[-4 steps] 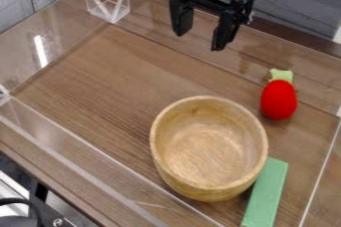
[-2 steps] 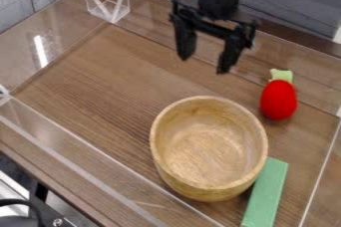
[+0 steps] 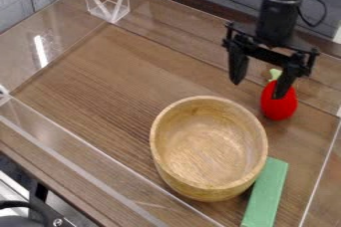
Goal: Move the red object to the left side of the table
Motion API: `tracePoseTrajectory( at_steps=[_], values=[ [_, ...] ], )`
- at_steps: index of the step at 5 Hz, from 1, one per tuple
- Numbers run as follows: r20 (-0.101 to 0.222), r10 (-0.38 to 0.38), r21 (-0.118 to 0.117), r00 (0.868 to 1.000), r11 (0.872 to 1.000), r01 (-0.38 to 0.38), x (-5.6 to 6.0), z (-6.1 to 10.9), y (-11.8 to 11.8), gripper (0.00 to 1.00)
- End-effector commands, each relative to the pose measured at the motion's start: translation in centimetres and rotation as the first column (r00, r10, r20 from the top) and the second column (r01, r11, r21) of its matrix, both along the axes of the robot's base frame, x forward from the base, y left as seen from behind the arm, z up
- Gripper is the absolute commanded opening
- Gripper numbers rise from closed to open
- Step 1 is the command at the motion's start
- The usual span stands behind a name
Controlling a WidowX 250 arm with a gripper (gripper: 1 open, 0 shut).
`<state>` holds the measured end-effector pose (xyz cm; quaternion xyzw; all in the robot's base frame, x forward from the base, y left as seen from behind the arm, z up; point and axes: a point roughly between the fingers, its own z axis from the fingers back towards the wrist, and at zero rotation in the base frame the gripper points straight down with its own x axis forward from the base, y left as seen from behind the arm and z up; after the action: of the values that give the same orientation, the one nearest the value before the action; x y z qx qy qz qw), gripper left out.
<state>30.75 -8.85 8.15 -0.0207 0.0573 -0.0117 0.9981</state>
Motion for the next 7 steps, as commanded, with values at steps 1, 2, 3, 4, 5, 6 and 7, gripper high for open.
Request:
tracePoseTrajectory(
  at_steps=[1,2,3,4,5,6,7],
  values=[
    [0.073,0.0,-0.023,0.997,1.0,0.001,1.3,1.3,-1.5,1.0],
    [0.083,0.004,-0.033,0.997,0.999,-0.001,2.1,0.8,-2.4,1.0],
    [0.089,0.02,-0.042,0.996,0.999,-0.016,2.7,0.3,-3.1,1.0],
    [0.094,0.039,-0.047,0.995,0.998,-0.034,3.2,-0.2,-3.8,1.0],
    [0.1,0.056,-0.052,0.993,0.997,-0.051,3.8,-0.6,-4.2,1.0],
    [0.103,0.062,-0.053,0.993,0.997,-0.056,4.4,-1.1,-4.5,1.0],
    [0.105,0.067,-0.051,0.992,0.997,-0.062,4.6,-1.5,-4.6,1.0]
  ],
)
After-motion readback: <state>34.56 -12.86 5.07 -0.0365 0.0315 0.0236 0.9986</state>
